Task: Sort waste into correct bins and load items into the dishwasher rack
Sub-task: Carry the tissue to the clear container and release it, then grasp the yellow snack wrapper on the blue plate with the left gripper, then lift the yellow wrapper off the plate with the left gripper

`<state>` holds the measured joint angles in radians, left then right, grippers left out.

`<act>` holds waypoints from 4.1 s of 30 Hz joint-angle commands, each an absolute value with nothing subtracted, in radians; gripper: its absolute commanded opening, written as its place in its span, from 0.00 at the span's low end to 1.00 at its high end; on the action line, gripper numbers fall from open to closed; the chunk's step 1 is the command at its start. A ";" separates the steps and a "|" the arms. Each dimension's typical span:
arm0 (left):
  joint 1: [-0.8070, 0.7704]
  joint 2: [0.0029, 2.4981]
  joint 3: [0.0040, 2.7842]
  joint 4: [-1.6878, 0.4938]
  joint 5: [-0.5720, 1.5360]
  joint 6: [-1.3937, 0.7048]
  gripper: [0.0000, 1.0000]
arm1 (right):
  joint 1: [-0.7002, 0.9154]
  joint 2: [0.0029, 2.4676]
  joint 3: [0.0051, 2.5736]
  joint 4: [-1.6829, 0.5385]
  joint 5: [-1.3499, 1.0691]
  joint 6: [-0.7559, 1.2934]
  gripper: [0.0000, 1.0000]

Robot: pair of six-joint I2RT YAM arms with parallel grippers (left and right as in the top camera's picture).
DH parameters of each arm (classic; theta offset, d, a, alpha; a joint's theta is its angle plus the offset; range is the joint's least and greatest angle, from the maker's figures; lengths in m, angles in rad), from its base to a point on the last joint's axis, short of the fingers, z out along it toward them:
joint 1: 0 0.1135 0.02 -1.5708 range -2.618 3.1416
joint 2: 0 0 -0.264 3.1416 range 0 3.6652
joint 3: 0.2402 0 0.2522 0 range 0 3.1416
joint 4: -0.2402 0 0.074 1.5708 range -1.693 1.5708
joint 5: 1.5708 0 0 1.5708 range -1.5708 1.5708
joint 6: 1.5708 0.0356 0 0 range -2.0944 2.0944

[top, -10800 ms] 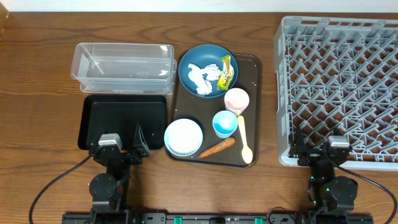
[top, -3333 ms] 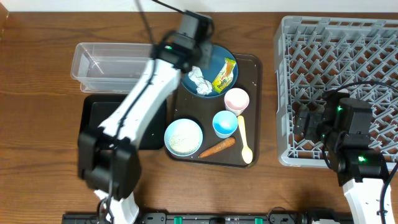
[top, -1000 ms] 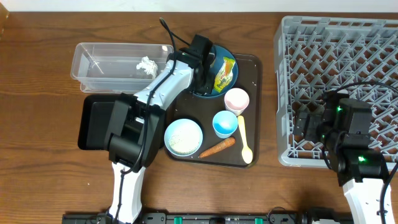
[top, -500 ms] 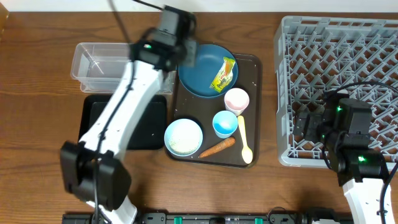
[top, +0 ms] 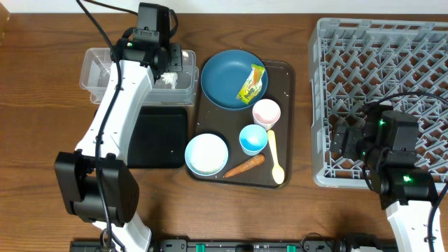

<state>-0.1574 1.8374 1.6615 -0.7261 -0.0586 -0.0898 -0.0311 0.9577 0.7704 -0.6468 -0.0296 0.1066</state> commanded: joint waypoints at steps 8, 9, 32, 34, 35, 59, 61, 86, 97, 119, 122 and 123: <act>-0.226 1.845 1.653 -0.645 0.106 -0.086 0.49 | -0.023 0.956 0.789 -0.647 -0.034 0.119 0.99; -0.237 1.847 1.653 -0.630 0.114 -0.086 0.49 | -0.023 0.956 0.789 -0.647 -0.034 0.119 0.99; -0.536 2.155 1.653 -0.336 0.132 -0.086 0.50 | -0.023 0.956 0.789 -0.650 -0.035 0.119 0.99; -0.542 2.167 1.653 -0.331 0.132 -0.086 0.50 | -0.023 0.956 0.789 -0.652 -0.034 0.119 0.99; -0.545 2.173 1.653 -0.331 0.132 -0.086 0.50 | -0.023 0.956 0.789 -0.654 -0.034 0.119 0.99; -0.548 2.250 1.653 -0.305 0.096 -0.082 0.54 | -0.023 0.956 0.789 -0.659 -0.034 0.119 0.99; -0.548 2.250 1.653 -0.305 0.096 -0.082 0.54 | -0.023 0.956 0.789 -0.659 -0.035 0.119 0.99; -0.519 2.213 1.647 -0.331 0.094 -0.082 0.07 | -0.023 0.956 0.789 -0.662 -0.034 0.119 0.99; -0.523 2.199 1.647 -0.266 0.190 -0.082 0.51 | -0.023 0.956 0.789 -0.662 -0.034 0.119 0.99; -0.523 2.267 1.644 -0.238 0.074 -0.082 0.49 | -0.023 0.956 0.789 -0.663 -0.035 0.119 0.99; -0.523 2.283 1.644 -0.250 0.075 -0.083 0.48 | -0.023 0.956 0.789 -0.666 -0.043 0.119 0.99; -0.523 2.283 1.644 -0.257 0.075 -0.083 0.48 | -0.023 0.956 0.789 -0.669 -0.043 0.119 0.99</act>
<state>-0.5255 2.2436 1.6588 -0.2409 0.0967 -0.0811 -0.0311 0.9577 0.7704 -0.6628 -0.0303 0.1066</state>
